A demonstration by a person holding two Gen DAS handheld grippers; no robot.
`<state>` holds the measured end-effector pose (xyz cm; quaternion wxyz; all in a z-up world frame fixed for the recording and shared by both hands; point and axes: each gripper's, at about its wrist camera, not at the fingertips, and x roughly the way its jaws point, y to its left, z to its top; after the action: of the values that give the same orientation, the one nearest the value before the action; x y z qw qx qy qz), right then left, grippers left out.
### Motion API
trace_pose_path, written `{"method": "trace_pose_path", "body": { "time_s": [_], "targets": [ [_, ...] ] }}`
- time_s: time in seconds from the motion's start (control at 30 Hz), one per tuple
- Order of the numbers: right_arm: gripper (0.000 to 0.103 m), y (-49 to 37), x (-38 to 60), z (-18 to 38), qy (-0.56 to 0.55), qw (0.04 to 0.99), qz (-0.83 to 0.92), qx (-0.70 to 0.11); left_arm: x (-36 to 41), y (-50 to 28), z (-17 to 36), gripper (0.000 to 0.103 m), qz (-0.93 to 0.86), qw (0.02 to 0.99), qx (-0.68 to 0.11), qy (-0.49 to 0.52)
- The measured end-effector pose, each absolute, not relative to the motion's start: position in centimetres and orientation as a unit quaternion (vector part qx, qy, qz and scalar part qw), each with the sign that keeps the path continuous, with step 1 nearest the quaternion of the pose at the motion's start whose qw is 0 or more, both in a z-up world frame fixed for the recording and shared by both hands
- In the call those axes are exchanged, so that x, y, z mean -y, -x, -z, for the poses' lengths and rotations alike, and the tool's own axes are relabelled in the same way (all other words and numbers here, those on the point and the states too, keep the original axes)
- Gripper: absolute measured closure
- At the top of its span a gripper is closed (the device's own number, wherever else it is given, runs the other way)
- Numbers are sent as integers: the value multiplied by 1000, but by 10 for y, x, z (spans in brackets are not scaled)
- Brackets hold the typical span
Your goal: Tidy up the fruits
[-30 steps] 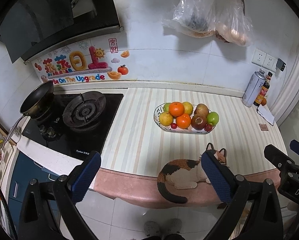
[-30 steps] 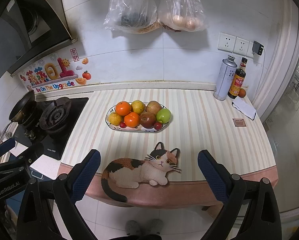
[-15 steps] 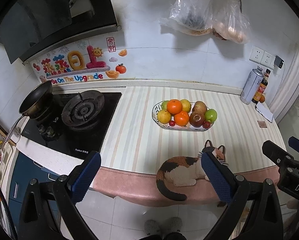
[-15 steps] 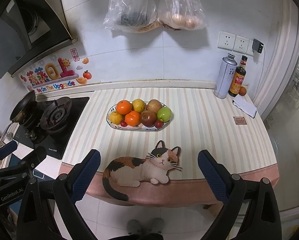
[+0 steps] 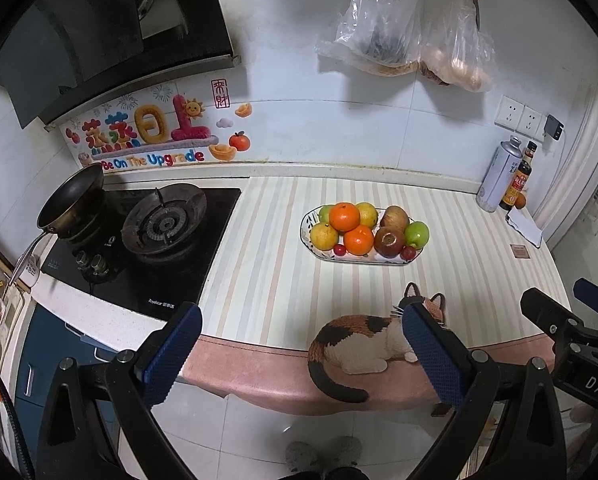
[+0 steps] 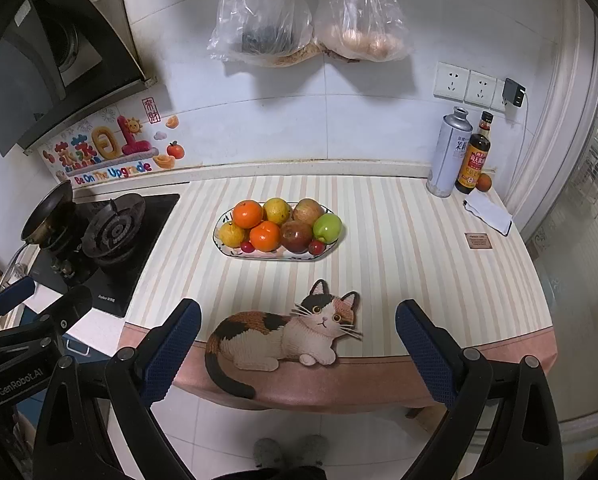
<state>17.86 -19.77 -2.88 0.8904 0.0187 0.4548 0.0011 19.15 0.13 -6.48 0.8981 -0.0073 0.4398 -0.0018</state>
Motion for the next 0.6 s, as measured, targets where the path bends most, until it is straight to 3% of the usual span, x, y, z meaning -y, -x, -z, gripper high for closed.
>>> {"method": "trace_pose_path", "body": {
  "time_s": [0.6],
  "targets": [
    [3,-169,193,26,-25,889,-3,-457,-3,-194,57,0,8,899,-437,6]
  ]
}}
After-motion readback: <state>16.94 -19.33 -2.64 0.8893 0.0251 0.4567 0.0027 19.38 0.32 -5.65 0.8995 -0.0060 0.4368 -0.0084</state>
